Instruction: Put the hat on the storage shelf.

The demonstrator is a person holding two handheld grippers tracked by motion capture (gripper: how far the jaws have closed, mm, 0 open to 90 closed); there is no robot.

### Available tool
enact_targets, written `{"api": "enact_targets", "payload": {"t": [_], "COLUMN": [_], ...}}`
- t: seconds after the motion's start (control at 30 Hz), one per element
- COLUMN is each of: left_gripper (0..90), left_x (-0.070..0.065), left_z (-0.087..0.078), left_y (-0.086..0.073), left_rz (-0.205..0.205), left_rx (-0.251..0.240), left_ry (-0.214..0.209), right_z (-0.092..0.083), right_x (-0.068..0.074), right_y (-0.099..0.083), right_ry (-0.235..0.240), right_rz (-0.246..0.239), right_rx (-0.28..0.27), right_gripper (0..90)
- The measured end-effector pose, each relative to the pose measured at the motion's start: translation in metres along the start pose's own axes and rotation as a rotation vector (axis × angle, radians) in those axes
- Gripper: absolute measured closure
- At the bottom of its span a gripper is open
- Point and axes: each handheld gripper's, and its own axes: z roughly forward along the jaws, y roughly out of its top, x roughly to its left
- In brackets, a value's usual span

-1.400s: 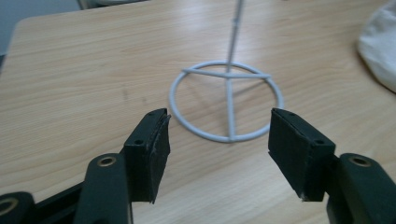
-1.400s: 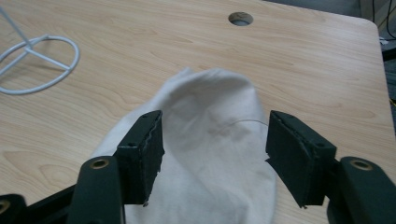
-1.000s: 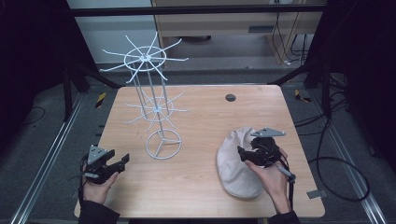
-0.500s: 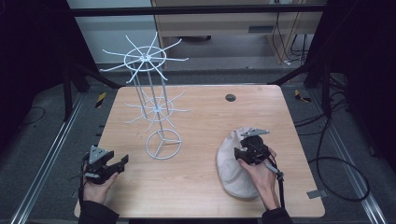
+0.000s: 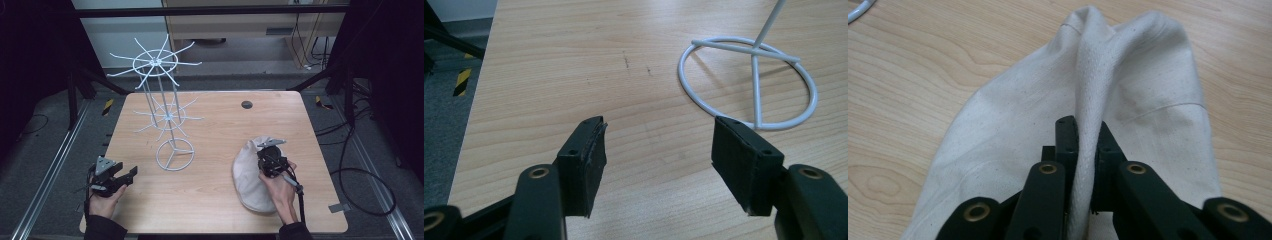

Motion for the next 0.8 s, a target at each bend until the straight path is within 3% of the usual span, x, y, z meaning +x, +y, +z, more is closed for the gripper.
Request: {"api": "enact_targets", "payload": {"t": [0.17,0.33,0.53,0.8], "left_gripper": [38.6,38.9,39.1,39.1], "left_x": [0.001,0.001,0.0,0.0], "left_z": [0.0,0.0,0.0,0.0], "left_y": [0.0,0.0,0.0,0.0], "left_rz": [0.002,-0.006,-0.002,-0.007], "left_rx": [0.0,-0.002,-0.001,-0.002], "left_ry": [-0.001,-0.003,-0.006,-0.009], "right_z": [-0.007,-0.02,-0.037,-0.059], "right_x": [-0.006,-0.015,-0.026,-0.038], "right_y": [-0.001,-0.004,-0.008,-0.011], "right_ry": [0.002,0.018,0.063,0.141], "right_rz": [0.004,0.003,-0.005,-0.034], "right_rx": [0.0,-0.049,-0.14,-0.308], "right_gripper": [87.6,88.0,88.1,88.2]}}
